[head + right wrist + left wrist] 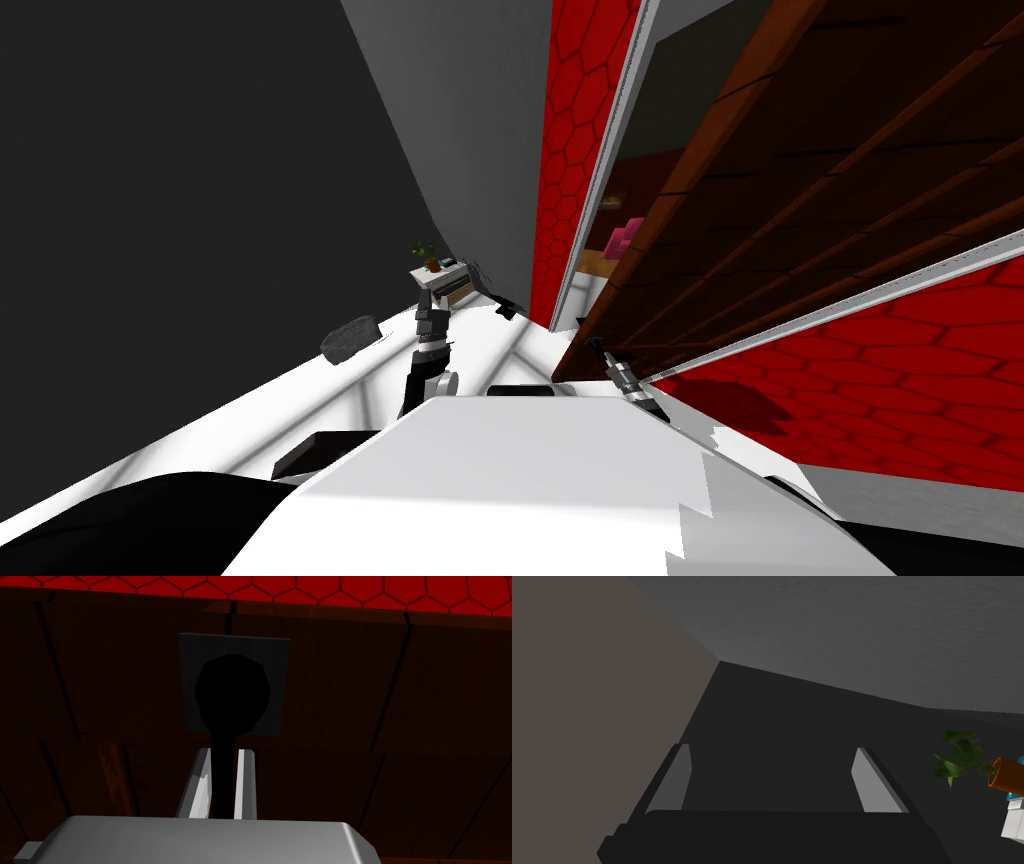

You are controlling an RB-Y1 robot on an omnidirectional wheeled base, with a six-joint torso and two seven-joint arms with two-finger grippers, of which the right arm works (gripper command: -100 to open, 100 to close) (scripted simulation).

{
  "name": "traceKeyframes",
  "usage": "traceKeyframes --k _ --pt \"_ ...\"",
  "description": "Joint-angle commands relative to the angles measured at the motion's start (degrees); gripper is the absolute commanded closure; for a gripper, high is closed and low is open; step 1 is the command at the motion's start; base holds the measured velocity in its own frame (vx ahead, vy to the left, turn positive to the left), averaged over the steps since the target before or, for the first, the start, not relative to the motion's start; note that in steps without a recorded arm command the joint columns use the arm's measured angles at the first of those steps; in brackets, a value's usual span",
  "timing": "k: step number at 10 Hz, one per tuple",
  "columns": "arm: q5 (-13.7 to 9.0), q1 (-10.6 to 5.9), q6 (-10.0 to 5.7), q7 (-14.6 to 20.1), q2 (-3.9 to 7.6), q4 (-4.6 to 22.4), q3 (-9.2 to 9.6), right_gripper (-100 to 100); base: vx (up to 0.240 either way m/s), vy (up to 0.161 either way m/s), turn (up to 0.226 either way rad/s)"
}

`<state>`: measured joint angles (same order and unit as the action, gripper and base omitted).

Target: Pull the door open

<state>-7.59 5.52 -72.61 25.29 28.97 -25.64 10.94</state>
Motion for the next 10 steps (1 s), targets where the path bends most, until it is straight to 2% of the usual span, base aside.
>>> traceKeyframes --k 1,4,6,8,9,10 --pt "0.02 0.02 -1.34 0.22 0.11 1.43 0.23 100 -0.178 -0.075 0.138" --pt "-0.05 0.69 -3.07 0.57 0.51 2.24 0.57 100 -0.228 -0.086 0.166" --pt "-0.05 0.69 -3.07 0.57 0.51 2.24 0.57 100 -0.084 -0.033 0.024" --pt "-0.1 1.16 -4.31 0.81 0.8 2.82 0.81 100 -0.154 -0.057 0.172" --pt "0.0 0.91 -3.98 0.78 0.56 2.89 0.89 100 -0.07 -0.038 0.057" --pt "1.15 -0.12 -2.86 0.65 -0.23 2.73 0.1 100 -0.123 -0.04 0.117"
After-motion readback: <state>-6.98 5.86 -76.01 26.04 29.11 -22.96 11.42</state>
